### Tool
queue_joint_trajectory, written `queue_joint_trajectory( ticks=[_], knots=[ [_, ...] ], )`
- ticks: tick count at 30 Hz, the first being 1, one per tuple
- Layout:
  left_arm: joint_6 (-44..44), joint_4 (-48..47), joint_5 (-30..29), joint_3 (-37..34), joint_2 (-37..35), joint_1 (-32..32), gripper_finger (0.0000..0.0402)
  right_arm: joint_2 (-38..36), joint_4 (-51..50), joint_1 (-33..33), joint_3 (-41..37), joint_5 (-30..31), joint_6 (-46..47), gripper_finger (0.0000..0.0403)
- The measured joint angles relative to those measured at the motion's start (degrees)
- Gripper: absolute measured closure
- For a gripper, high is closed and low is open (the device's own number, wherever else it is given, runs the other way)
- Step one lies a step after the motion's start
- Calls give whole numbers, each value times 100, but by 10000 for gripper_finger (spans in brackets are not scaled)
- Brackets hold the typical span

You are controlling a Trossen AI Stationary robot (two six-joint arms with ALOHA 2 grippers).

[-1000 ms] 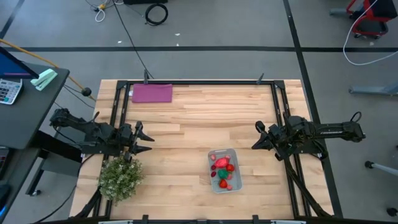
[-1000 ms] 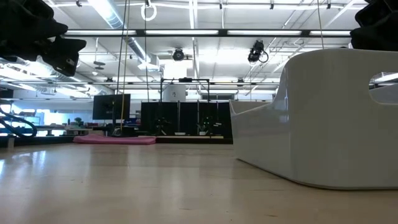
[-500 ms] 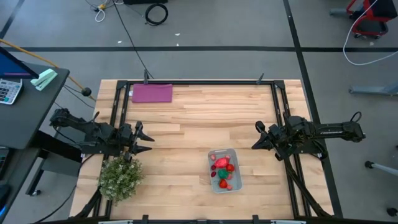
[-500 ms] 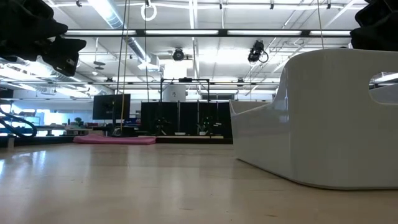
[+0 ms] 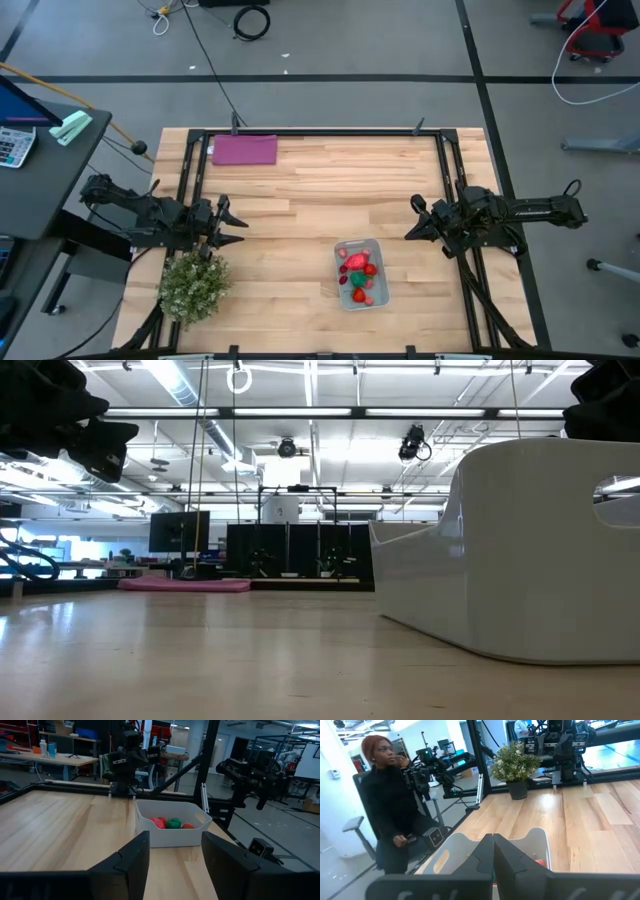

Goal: Pick and placing Produce into tupperware
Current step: Return to Home Position

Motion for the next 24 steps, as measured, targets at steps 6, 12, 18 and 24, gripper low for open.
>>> queue_joint_trajectory(
  ticks=[6, 12, 18, 24],
  knots=[
    [-2, 0, 0, 0, 0, 0, 215, 0, 0, 0, 0, 0, -1, 395],
    [2, 0, 0, 0, -1, -1, 213, 0, 0, 0, 0, 0, -2, 395],
    [-2, 2, 0, 0, 0, 0, 218, 0, 0, -1, 0, 0, 0, 395],
    [2, 2, 0, 0, 0, 0, 212, 0, 0, -1, 0, 0, -1, 395]
  ],
)
